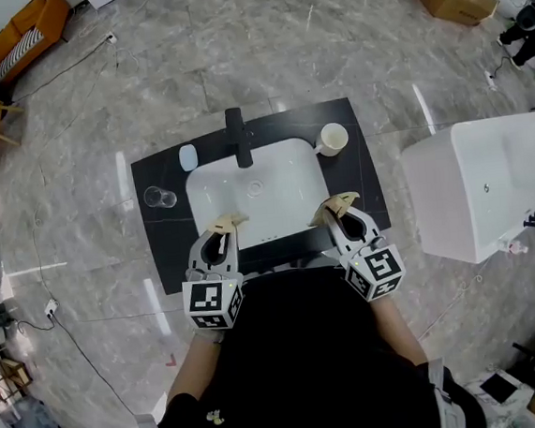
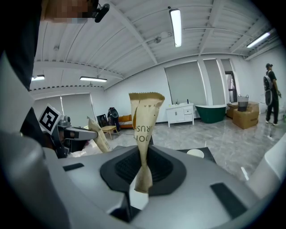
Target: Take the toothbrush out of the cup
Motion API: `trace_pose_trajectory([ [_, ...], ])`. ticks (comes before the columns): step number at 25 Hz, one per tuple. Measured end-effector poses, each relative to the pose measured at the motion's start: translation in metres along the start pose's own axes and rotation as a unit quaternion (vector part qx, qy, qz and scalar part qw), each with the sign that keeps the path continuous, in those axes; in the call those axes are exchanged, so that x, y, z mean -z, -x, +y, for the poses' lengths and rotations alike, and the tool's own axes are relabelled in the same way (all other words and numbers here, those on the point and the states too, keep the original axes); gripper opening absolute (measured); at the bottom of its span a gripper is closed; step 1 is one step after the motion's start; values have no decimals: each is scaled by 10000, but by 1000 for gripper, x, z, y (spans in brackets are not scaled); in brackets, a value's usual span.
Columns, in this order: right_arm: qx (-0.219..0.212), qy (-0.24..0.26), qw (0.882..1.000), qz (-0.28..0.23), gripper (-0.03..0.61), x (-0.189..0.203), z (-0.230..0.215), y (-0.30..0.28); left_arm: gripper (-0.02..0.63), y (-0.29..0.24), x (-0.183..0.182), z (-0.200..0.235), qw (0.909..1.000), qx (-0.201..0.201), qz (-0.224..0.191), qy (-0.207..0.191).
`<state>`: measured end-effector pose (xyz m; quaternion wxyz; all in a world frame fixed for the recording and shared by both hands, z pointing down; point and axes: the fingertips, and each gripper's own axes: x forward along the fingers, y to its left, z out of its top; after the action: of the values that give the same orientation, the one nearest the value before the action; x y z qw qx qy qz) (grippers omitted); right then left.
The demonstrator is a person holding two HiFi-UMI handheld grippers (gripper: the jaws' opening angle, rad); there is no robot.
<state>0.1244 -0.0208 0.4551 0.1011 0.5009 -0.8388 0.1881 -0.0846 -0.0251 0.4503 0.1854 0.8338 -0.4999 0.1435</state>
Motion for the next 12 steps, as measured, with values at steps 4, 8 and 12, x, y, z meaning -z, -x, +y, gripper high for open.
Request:
trace_pose_trajectory([
  [4, -47, 21, 10000, -55, 51, -4, 5, 0, 44, 3, 1, 1, 10000, -15, 0, 3],
  [8, -93, 173, 9998, -88, 51, -8, 10, -1, 44, 4, 0, 4, 10000, -32, -11, 13],
  [12, -111, 215, 9997, -101, 51, -9, 13, -1, 44, 5, 1, 5, 10000, -43, -29, 17],
])
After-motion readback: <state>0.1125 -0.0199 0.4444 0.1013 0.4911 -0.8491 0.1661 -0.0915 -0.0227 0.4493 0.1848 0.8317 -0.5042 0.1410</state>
